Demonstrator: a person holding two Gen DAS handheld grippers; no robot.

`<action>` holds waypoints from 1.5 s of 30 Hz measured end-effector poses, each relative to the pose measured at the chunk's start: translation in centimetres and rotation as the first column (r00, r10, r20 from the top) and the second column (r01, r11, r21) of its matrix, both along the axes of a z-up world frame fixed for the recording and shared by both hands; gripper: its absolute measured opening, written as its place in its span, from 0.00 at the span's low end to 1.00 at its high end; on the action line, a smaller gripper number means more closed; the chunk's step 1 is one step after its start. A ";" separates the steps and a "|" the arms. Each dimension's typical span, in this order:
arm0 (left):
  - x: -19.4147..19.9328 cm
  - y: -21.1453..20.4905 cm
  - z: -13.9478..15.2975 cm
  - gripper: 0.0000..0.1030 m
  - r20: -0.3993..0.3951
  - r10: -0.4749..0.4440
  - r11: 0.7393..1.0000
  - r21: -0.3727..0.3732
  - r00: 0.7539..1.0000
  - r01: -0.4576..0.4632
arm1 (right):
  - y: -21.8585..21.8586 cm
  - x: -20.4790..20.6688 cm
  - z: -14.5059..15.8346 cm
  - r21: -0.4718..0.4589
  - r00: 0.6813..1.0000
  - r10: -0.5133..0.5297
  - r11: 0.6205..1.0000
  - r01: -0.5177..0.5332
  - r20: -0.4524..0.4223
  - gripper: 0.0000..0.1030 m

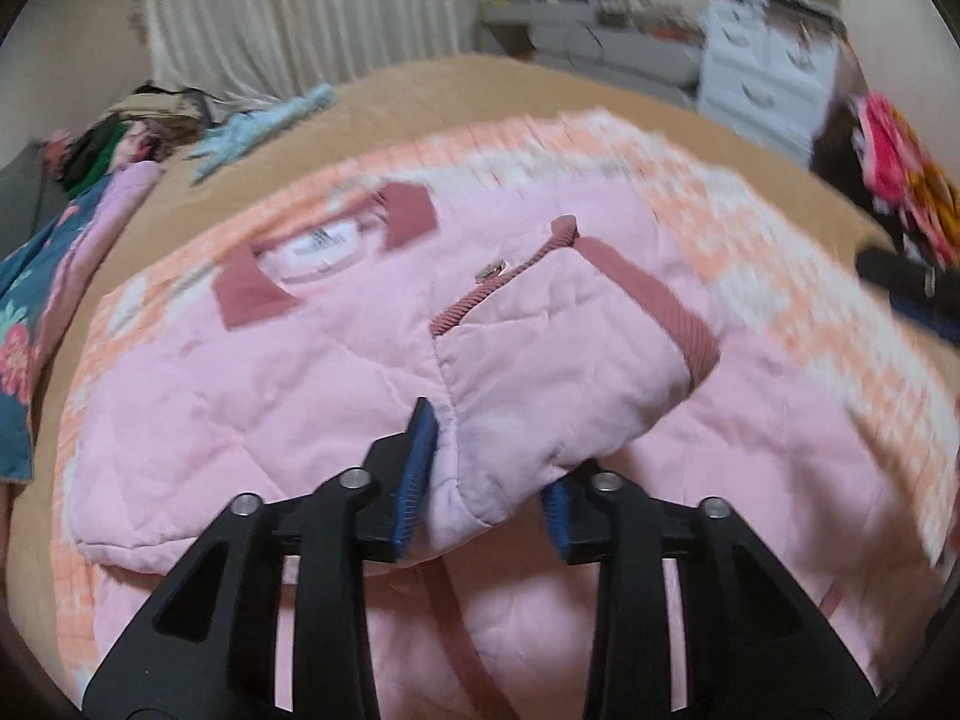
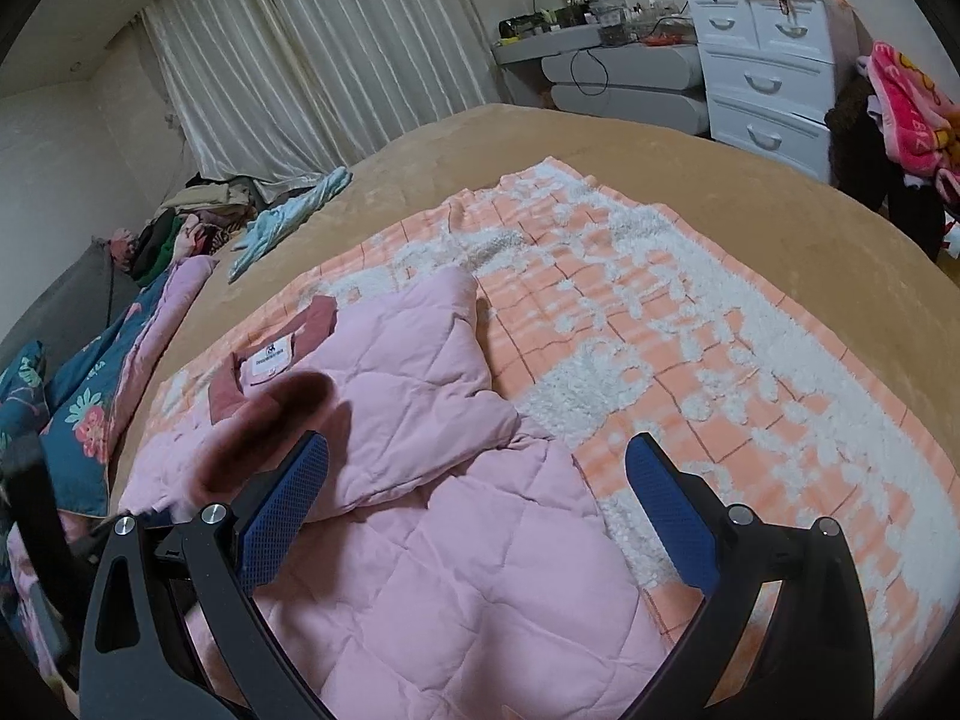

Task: Fold large clothes
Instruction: 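Release the sleeve from the left tool onto the jacket, then grasp the jacket's rose-trimmed front edge with the right tool and lift it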

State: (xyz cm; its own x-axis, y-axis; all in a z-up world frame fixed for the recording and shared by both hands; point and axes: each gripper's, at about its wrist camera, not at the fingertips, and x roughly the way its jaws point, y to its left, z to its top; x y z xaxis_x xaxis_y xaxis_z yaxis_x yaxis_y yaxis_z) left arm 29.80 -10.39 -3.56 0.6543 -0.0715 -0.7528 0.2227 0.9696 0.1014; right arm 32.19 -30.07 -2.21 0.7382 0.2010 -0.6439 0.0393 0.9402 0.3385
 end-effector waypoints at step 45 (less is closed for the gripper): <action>2.0 26.9 2.8 0.90 -0.030 0.386 0.852 -0.372 0.922 -0.368 | 15.5 8.4 4.9 -0.211 0.898 0.418 0.898 -0.386 0.137 0.20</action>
State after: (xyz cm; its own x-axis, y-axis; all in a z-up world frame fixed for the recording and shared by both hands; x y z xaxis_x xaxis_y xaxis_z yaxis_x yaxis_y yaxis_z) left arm 31.82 16.50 -0.76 0.7187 -0.0754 -0.6913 -0.1637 0.9478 -0.2736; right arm 40.59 -14.56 2.67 0.7212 0.4015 -0.5645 -0.3992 0.9069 0.1349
